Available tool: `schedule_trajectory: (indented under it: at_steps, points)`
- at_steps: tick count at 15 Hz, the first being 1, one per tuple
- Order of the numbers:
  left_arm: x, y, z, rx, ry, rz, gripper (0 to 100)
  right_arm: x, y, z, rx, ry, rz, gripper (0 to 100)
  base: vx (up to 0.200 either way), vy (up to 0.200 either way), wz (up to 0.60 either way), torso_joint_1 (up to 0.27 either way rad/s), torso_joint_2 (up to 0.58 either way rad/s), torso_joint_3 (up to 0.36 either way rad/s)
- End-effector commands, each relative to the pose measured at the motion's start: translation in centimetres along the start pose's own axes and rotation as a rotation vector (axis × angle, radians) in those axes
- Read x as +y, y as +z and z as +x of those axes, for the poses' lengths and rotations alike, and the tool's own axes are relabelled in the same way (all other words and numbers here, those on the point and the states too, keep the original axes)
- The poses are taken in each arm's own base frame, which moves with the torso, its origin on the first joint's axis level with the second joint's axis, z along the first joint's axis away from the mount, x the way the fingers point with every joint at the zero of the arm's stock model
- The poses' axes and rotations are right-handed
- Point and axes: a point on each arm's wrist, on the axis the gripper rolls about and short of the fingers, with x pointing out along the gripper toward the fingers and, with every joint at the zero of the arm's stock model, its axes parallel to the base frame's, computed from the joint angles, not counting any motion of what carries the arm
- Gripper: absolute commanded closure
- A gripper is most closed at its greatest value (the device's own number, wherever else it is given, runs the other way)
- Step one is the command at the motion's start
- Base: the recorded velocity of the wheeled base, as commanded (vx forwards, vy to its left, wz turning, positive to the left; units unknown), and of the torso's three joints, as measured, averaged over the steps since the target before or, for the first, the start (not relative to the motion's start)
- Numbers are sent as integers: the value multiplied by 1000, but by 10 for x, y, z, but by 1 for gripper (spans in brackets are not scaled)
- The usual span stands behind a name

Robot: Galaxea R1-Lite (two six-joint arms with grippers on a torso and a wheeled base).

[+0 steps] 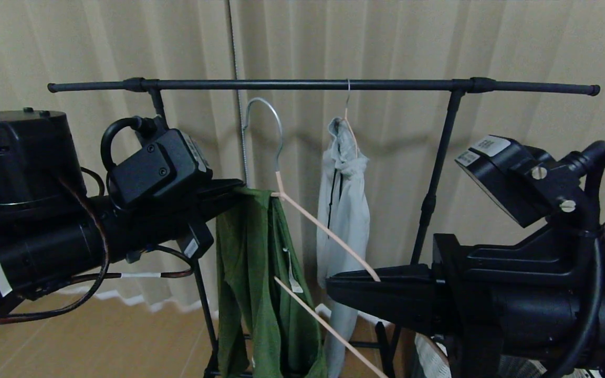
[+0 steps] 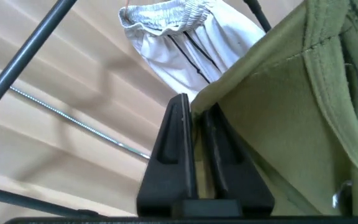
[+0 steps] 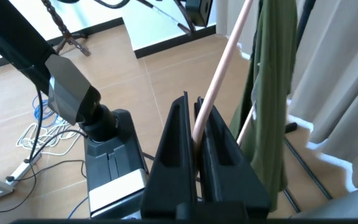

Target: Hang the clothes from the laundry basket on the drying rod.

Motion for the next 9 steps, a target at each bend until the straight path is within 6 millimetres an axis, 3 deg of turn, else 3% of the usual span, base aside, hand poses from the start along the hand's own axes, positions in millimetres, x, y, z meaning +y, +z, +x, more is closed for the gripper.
schedule_trajectory:
  at_steps: [1,9]
  points:
    - [-1,2,-5,-6,3,-9,0,1,1,-2,-7,2,-3,100,0,0,0,0,0,0]
    - [-4,9,-10,-70,-48,-63,0,4,1,-2,17,118,-5,100,0,0,0,0,0,0]
